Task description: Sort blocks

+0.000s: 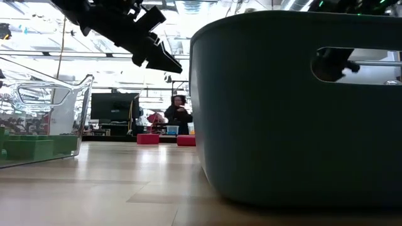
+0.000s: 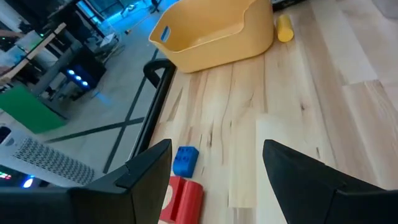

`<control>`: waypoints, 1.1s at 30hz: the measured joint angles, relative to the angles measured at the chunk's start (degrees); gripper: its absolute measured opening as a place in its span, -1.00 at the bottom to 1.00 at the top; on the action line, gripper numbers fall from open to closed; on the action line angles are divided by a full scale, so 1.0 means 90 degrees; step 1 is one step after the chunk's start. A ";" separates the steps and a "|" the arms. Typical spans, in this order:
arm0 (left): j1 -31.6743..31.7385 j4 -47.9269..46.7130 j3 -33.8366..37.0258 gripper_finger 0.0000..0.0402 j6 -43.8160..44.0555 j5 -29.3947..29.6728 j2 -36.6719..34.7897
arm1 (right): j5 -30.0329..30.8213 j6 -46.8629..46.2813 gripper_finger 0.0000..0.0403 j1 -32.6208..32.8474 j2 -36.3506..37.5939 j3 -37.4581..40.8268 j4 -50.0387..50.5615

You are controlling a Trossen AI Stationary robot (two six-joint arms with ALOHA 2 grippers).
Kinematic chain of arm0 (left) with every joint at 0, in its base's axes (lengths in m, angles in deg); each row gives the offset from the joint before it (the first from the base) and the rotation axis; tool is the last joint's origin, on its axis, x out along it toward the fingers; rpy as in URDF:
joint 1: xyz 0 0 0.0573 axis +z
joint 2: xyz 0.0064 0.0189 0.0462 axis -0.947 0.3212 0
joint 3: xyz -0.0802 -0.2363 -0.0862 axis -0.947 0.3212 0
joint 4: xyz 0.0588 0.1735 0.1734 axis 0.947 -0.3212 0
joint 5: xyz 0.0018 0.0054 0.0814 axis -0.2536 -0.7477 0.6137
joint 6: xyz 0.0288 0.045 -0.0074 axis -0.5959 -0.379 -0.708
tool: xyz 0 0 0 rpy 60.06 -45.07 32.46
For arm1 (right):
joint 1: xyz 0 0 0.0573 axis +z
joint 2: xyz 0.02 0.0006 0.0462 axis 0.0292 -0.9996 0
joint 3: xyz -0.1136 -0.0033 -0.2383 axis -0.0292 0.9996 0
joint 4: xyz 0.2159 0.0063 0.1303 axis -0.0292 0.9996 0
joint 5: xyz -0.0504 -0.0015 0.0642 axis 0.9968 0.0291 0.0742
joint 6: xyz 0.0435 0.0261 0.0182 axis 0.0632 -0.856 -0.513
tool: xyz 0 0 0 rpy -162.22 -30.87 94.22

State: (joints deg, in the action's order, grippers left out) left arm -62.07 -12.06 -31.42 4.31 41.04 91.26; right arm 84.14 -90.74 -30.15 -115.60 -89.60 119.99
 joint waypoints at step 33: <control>0.0758 0.0280 0.0306 0.23 -0.0228 -0.1924 0.0000 | -0.1301 0.0524 0.16 -0.1586 -0.2374 -0.0252 -0.0257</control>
State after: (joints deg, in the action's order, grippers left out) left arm -55.25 -9.53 -28.67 2.26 23.73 91.26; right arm 72.43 -86.02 -44.42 -136.97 -91.87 117.68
